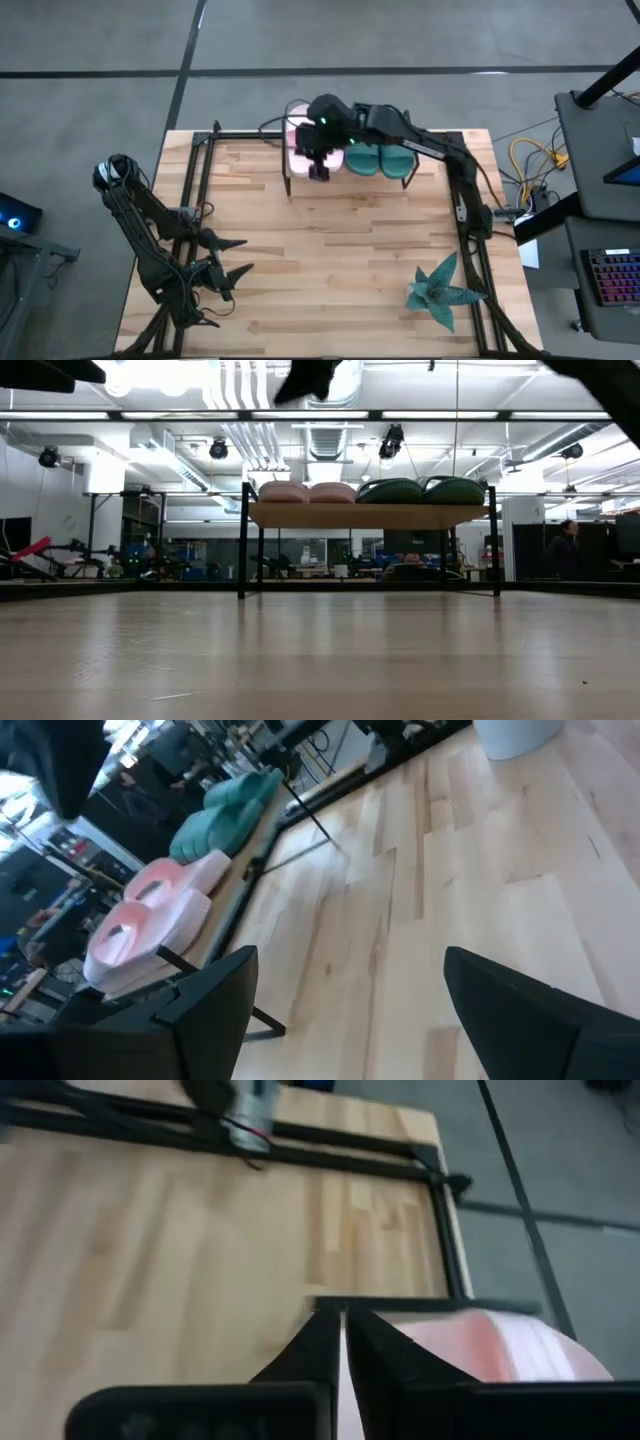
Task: Pick and place slides into the shelf
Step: Return to Home Position
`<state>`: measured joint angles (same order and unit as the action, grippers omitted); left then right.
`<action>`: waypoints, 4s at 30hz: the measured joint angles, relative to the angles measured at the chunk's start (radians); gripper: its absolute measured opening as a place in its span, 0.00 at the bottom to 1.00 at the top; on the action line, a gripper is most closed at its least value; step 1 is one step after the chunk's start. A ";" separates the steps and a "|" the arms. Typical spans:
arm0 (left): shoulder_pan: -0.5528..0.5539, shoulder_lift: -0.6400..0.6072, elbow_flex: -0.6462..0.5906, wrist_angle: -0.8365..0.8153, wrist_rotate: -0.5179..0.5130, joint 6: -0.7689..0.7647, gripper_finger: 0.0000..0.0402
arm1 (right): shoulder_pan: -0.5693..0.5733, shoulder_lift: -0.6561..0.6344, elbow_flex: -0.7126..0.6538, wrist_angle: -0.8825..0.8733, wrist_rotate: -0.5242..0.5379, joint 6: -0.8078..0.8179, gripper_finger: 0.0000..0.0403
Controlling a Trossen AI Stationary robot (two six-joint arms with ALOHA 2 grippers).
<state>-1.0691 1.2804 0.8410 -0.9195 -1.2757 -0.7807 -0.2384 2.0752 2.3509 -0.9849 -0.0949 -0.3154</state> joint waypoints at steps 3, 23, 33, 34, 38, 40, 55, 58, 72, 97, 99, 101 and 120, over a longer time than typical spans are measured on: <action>0.001 0.000 -0.003 0.002 -0.042 0.000 0.76 | 0.103 -0.066 -0.014 -0.010 0.081 0.020 0.03; 0.223 -0.146 0.107 0.274 -0.074 0.385 0.76 | 0.718 -0.554 -0.636 0.123 1.033 0.280 0.03; 0.512 -0.297 0.075 0.991 0.677 1.197 0.76 | 0.747 -0.833 -1.093 0.404 1.039 0.311 0.03; 0.550 -0.313 0.074 0.985 0.671 1.206 0.76 | 0.747 -0.860 -1.139 0.434 1.039 0.304 0.03; 0.749 -0.344 0.069 0.950 0.791 1.197 0.74 | 0.747 -0.964 -1.321 0.579 1.039 0.264 0.03; 0.855 -0.350 0.067 0.910 0.947 1.157 0.71 | 0.744 -1.010 -1.411 0.693 1.037 0.232 0.03; 1.050 -0.593 -0.116 0.804 1.009 1.067 0.03 | 0.744 -1.087 -1.615 0.964 0.951 0.140 0.03; 1.049 -0.696 -0.218 0.812 1.024 1.039 0.02 | 0.744 -1.085 -1.629 0.963 0.950 0.155 0.03; 1.046 -1.149 -0.594 0.848 1.144 0.942 0.00 | 0.744 -1.089 -1.648 0.974 0.951 0.144 0.03; 1.047 -1.251 -0.699 0.818 1.204 0.926 0.00 | 0.457 -1.547 -2.237 1.408 0.359 0.151 0.02; 1.047 -1.243 -0.703 0.815 1.203 0.926 0.00 | 0.370 -1.544 -2.238 1.407 0.288 0.168 0.02; 1.047 -1.242 -0.704 0.813 1.203 0.926 0.00 | 0.301 -1.546 -2.234 1.404 0.274 0.162 0.02; 1.046 -1.252 -0.700 0.742 1.218 0.871 0.00 | 0.456 -2.019 -2.304 0.957 0.356 0.255 0.02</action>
<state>-0.0227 0.0280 0.1410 -0.1776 -0.0579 0.0899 0.2178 0.0560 0.0470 -0.0277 0.2609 -0.0604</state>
